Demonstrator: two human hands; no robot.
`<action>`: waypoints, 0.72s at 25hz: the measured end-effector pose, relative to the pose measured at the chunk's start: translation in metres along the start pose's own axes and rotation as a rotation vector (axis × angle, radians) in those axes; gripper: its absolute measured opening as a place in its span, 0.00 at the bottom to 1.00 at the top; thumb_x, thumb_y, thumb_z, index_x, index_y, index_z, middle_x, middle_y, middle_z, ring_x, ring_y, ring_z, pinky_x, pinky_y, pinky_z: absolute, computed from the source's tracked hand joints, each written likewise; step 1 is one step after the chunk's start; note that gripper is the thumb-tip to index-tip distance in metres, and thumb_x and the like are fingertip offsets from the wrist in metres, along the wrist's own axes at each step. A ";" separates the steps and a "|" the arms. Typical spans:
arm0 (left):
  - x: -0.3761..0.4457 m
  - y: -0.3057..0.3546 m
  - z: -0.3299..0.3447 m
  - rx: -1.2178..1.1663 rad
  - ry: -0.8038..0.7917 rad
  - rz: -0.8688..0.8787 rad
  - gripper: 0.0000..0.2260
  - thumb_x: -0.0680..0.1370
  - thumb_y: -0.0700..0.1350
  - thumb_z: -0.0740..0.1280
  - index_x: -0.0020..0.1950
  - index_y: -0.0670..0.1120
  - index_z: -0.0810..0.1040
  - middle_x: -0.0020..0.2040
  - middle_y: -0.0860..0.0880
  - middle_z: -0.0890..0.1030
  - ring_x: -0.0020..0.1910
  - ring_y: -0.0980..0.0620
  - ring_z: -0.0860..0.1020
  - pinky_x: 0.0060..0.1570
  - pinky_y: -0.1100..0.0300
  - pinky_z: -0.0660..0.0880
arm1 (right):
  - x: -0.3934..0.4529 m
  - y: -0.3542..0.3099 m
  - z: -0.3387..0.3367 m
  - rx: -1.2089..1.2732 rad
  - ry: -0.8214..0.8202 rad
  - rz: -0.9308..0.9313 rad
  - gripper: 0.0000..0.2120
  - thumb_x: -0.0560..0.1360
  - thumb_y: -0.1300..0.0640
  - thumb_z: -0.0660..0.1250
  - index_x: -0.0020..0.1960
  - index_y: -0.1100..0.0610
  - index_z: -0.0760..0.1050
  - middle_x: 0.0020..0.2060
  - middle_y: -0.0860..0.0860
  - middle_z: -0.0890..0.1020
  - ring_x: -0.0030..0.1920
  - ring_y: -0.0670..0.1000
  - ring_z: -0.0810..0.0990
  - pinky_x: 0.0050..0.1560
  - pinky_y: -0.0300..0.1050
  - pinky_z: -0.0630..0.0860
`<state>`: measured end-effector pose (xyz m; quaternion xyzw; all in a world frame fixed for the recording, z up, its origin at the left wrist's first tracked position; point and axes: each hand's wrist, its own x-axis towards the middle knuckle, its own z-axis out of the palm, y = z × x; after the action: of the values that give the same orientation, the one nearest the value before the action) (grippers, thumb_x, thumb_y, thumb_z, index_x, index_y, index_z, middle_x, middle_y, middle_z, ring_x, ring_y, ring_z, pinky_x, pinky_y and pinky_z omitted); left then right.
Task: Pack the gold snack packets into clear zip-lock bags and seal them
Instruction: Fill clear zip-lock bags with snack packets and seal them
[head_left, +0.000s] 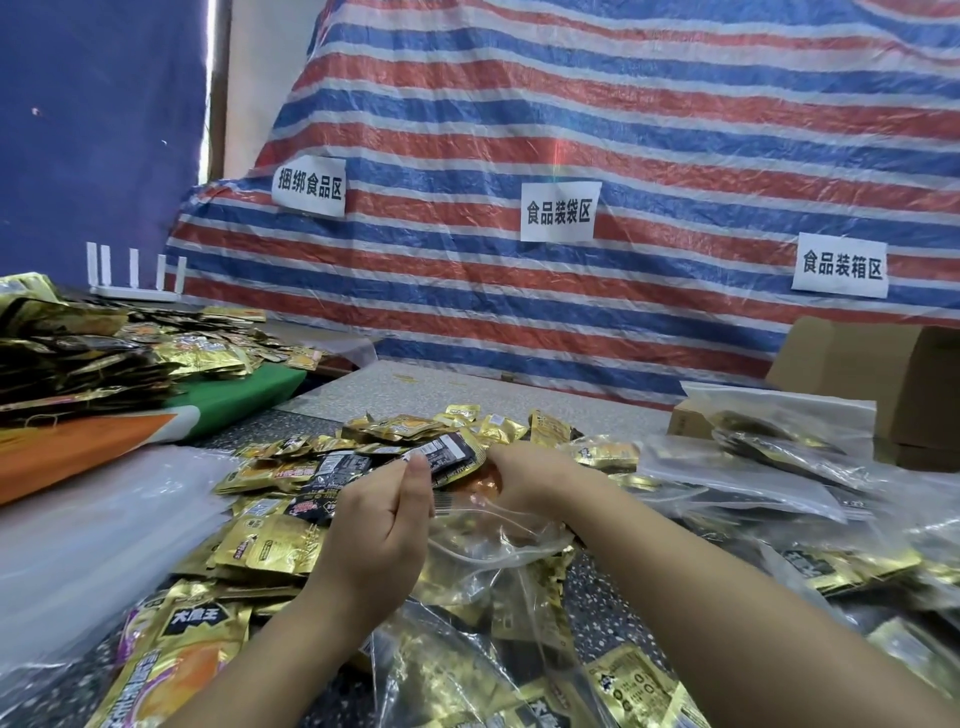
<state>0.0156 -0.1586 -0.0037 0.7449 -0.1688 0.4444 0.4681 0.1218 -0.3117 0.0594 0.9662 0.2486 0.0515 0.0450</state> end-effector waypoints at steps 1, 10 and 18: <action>0.000 0.000 0.000 -0.002 -0.001 -0.007 0.29 0.81 0.59 0.49 0.32 0.39 0.73 0.27 0.47 0.72 0.29 0.49 0.71 0.29 0.59 0.66 | -0.002 0.001 -0.003 -0.028 0.024 -0.008 0.14 0.77 0.46 0.66 0.56 0.55 0.73 0.48 0.50 0.79 0.47 0.52 0.77 0.50 0.49 0.79; 0.000 0.005 -0.001 0.003 -0.038 -0.036 0.31 0.79 0.60 0.49 0.33 0.37 0.73 0.28 0.42 0.73 0.31 0.48 0.71 0.32 0.53 0.66 | -0.021 0.028 -0.013 -0.082 0.003 0.097 0.18 0.73 0.48 0.71 0.56 0.55 0.72 0.49 0.50 0.75 0.49 0.51 0.76 0.52 0.47 0.80; -0.001 0.005 0.001 0.012 -0.056 -0.048 0.31 0.79 0.60 0.49 0.33 0.36 0.73 0.28 0.41 0.73 0.30 0.47 0.71 0.31 0.53 0.66 | -0.020 0.033 0.020 0.019 -0.129 0.156 0.15 0.80 0.51 0.65 0.55 0.63 0.79 0.47 0.55 0.81 0.42 0.51 0.76 0.51 0.46 0.79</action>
<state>0.0120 -0.1620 -0.0016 0.7637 -0.1614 0.4129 0.4693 0.1227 -0.3516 0.0419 0.9843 0.1695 -0.0099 0.0478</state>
